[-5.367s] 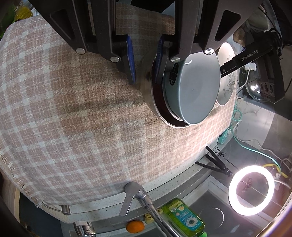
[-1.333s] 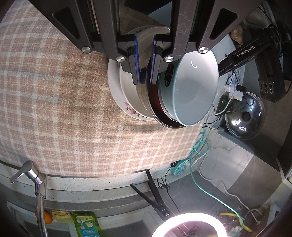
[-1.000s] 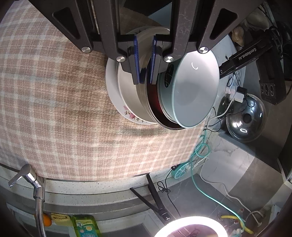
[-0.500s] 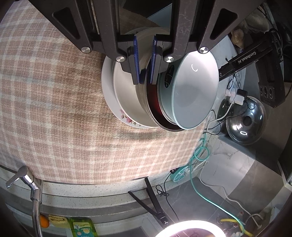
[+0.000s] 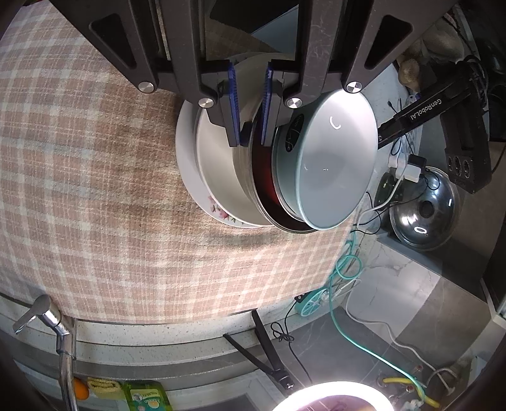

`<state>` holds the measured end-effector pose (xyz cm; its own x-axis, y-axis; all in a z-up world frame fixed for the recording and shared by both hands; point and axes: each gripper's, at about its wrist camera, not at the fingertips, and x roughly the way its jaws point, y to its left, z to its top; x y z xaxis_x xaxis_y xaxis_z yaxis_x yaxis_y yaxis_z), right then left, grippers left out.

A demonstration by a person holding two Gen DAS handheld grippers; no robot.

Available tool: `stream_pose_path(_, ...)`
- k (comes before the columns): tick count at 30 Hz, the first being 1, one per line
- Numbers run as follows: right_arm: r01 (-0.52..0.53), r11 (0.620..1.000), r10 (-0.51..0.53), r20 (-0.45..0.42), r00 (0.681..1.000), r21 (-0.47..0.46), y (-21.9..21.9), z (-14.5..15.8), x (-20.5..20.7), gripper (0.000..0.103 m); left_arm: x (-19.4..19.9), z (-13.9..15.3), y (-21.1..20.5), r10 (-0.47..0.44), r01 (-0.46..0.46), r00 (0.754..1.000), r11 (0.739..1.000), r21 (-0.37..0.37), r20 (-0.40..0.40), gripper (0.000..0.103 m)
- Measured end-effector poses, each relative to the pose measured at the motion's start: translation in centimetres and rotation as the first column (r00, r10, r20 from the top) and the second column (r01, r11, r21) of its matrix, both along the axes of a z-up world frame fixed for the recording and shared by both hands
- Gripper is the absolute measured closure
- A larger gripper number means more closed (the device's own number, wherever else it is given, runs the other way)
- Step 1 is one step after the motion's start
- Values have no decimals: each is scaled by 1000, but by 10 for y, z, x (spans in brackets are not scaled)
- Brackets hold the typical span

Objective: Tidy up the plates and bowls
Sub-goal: 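Lower the nested bowl stack onto the white plate stack with both grippers, then open both grippers and pull them back from the stack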

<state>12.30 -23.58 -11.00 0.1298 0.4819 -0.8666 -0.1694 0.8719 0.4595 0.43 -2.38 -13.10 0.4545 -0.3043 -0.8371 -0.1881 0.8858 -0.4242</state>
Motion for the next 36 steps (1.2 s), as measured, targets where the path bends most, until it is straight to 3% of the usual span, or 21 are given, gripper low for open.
stream_pose_path(12, -7, 1000, 7, 3, 1000, 0, -2, 3, -5, 89, -3, 0, -1, 19, -19, 1000, 1000, 4, 2, 90)
stream_pose_path(19, -12, 1000, 12, 28, 1000, 7, -10, 11, -8, 79, -7, 6, 3, 43, -43, 999, 999, 7, 16, 90)
stream_pose_path(26, -2, 1000, 2, 73, 997, 3, -21, 22, -13, 77, -15, 14, 6, 76, -77, 996, 997, 20, 41, 90)
stream_pose_path(36, -26, 999, 34, 182, 983, -44, -40, 41, -31, 58, -41, 28, 0, 123, -129, 989, 988, 83, 80, 87)
